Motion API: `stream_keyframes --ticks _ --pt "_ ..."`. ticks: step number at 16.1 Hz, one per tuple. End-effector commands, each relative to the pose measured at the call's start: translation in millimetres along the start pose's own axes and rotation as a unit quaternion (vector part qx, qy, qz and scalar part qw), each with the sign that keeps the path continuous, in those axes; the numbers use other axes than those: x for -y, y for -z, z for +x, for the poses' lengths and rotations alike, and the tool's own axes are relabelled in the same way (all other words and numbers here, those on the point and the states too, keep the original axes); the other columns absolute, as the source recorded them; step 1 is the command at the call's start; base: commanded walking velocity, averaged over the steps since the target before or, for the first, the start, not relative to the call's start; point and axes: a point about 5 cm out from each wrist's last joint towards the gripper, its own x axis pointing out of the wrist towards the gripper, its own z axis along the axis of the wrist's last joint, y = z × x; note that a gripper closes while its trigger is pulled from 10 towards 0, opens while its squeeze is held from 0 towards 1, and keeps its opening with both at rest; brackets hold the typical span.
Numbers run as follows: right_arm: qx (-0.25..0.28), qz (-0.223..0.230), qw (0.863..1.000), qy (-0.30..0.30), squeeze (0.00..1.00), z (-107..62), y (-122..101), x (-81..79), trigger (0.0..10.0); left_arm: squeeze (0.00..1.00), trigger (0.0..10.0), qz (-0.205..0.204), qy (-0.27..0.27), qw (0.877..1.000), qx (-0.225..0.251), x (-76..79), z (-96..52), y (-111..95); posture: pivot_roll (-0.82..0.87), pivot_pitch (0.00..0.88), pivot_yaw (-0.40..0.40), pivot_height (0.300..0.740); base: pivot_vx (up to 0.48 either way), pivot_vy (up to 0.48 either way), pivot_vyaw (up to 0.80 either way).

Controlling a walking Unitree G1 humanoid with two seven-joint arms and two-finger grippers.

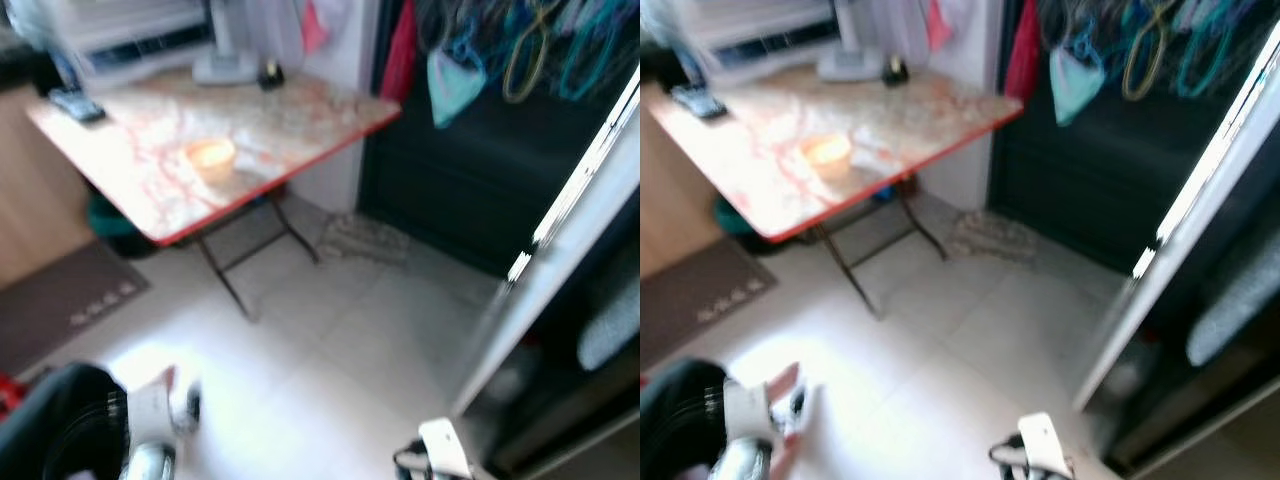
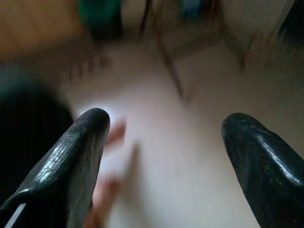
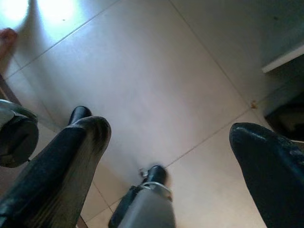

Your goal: Restocking fridge

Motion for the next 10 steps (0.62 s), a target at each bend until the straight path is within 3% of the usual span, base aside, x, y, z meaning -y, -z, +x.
stream_keyframes --ticks 1,2,4,7,8,10 --pt "-0.023 0.013 1.0 0.01 0.0 -4.0 16 7.3 10.0 0.0 10.0 0.029 0.017 0.998 0.046 4.8 2.8 -17 0.02 0.0 0.001 0.74 0.0 0.0 0.0" --pt "-0.026 0.015 1.0 0.006 0.0 -5.7 21 10.0 10.0 0.0 10.0 0.056 0.035 0.989 0.133 11.4 5.4 -54 0.03 0.0 -0.007 0.74 0.0 0.0 0.0" --pt "-0.031 0.016 0.999 0.007 0.0 -7.2 26 11.5 10.0 0.0 10.0 0.025 0.058 0.969 0.237 24.8 -1.2 -114 0.03 0.0 -0.005 0.74 0.0 0.0 0.0" --pt "-0.031 0.011 0.999 -0.002 0.0 -2.6 23 -6.0 10.0 0.0 10.0 0.008 0.075 0.965 0.253 39.4 -0.1 -131 0.03 0.0 -0.002 0.74 0.289 0.0 0.0" --pt "-0.025 0.001 1.0 -0.012 0.0 0.2 17 -15.1 10.0 0.0 10.0 0.002 0.081 0.969 0.234 36.1 -1.1 -129 0.04 0.0 0.0 0.74 0.322 0.0 0.0" --pt "-0.021 -0.004 1.0 -0.01 0.0 -0.2 16 -13.2 10.0 0.0 10.0 -0.026 0.062 0.972 0.225 28.1 -1.0 -136 0.04 0.0 -0.004 0.74 0.358 0.0 0.4"
